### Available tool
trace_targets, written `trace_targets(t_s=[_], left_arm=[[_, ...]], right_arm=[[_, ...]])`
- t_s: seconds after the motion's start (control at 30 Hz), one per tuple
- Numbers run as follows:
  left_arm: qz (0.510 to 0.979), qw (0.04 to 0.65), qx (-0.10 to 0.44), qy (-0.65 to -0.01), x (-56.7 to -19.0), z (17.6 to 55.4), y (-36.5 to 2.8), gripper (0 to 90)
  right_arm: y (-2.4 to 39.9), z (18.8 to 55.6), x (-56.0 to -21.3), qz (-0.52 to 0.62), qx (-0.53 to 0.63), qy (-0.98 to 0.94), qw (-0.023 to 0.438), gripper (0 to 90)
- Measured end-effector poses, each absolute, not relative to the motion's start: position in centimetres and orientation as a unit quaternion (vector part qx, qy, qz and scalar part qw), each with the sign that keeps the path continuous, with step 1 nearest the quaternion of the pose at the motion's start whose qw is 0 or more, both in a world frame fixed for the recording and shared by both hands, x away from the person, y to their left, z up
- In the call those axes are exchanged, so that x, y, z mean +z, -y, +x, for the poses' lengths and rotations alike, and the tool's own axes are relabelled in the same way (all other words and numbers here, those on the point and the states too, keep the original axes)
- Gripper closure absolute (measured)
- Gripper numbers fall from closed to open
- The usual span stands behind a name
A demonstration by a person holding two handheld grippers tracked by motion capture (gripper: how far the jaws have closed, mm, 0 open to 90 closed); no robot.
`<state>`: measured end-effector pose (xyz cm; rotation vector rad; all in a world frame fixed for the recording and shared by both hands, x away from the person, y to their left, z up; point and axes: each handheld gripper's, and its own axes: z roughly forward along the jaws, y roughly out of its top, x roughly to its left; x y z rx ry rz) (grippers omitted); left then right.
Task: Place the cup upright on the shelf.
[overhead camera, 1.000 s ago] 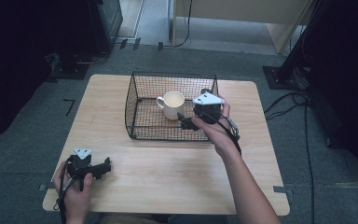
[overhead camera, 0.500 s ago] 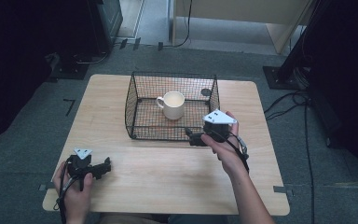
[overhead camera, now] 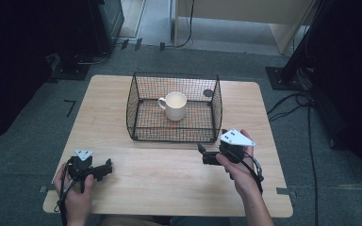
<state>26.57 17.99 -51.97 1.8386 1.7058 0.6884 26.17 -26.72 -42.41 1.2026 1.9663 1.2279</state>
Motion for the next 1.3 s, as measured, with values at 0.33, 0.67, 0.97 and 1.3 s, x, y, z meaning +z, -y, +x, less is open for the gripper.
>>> trace_targets(t_s=[0.33, 0.67, 0.97, 1.3], left_arm=[[0.681, 0.267, 0.255, -0.632, -52.0, 26.6, -18.0, 0.0], [0.681, 0.267, 0.255, -0.632, -52.0, 26.6, -18.0, 0.0], [0.681, 0.267, 0.255, -0.632, -52.0, 26.6, -18.0, 0.0], [0.681, 0.267, 0.255, -0.632, -52.0, 26.6, -18.0, 0.0]], right_arm=[[29.9, 24.4, -44.3, 0.48, 0.445, -0.708, 0.265, 0.0], [33.0, 23.1, -46.7, 0.518, 0.418, -0.696, 0.269, 0.0], [35.8, 22.2, -48.7, 0.555, 0.398, -0.679, 0.268, 0.0], [38.6, 21.0, -50.9, 0.598, 0.369, -0.662, 0.26, 0.0]])
